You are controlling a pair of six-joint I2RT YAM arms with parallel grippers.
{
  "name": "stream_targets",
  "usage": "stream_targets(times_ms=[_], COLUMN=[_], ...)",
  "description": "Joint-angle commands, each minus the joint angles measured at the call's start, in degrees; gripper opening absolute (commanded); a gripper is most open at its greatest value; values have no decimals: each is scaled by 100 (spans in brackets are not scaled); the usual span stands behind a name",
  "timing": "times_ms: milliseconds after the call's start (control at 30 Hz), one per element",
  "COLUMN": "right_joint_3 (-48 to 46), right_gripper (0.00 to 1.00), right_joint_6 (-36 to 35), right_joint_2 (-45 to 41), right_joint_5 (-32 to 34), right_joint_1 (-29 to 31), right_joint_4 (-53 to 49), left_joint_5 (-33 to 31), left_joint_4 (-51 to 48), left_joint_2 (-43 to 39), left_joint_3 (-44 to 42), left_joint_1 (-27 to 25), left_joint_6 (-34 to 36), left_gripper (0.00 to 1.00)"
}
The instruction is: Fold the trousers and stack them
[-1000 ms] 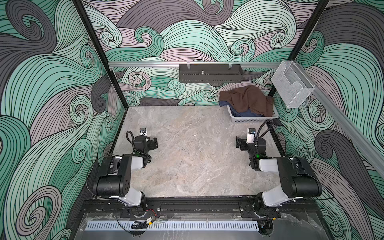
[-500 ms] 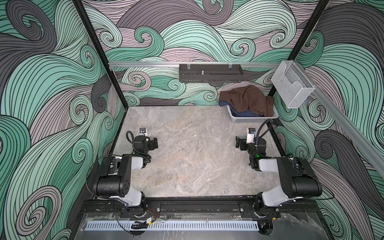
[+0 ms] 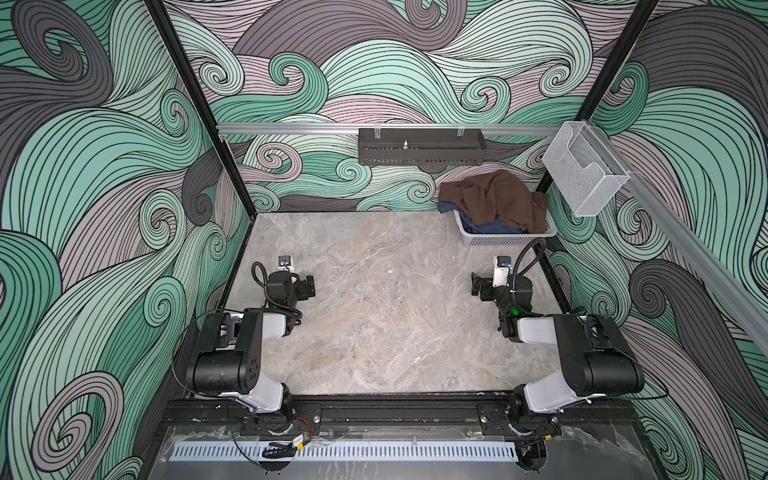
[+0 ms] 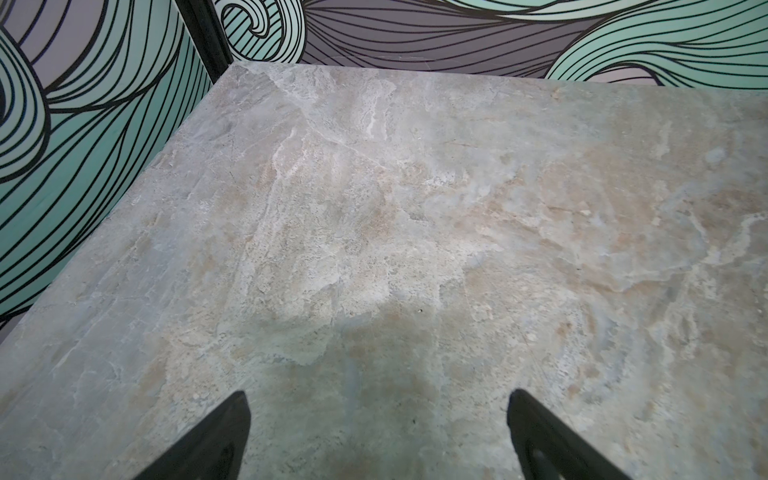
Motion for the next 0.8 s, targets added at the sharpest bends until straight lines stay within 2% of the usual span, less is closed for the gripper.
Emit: stream_targets(times_ms=[0, 167, 267, 300, 367, 400, 467, 533, 600, 667, 767], right_joint_3=[66, 88, 111, 147, 578, 812, 1053, 1227, 1654, 2311, 3576], right_gripper=[99, 99, 99, 99, 99, 99, 98, 95, 93, 91, 91], right_joint_6=[-48, -48, -2, 56, 86, 91, 280, 1009, 1570, 2279, 2954], right_joint_2=[-12, 8, -33, -72, -493, -694, -1061, -1454, -1605, -1590, -1211], right_joint_5=[-46, -38, 123, 214, 388, 596, 1134, 1388, 1681, 1943, 1979], right_joint_1=[-18, -22, -26, -21, 2, 63, 193, 219, 287, 314, 295], right_joint_4=[-3, -31, -82, -82, -1281, -1818, -2334, -2673, -3369, -4349, -5873], left_joint_5=[110, 121, 57, -44, -60, -18, -174, -326, -305, -75, 339], left_joint_4=[-84, -94, -26, -78, -939, -1776, -3569, -5085, -6057, -6606, -6949], left_joint_2=[-17, -27, -80, -147, -405, -543, -568, -371, -243, -242, -391], left_joint_3=[179, 179, 142, 218, 668, 1096, 2177, 3311, 4060, 4500, 4679], left_joint_1=[33, 36, 35, 35, 36, 36, 36, 27, -7, -63, -270], left_joint_6=[28, 21, 34, 15, 60, 90, -600, -1237, -1736, -2038, -2415], left_gripper=[99, 99, 89, 89, 89, 88, 87, 84, 81, 81, 90])
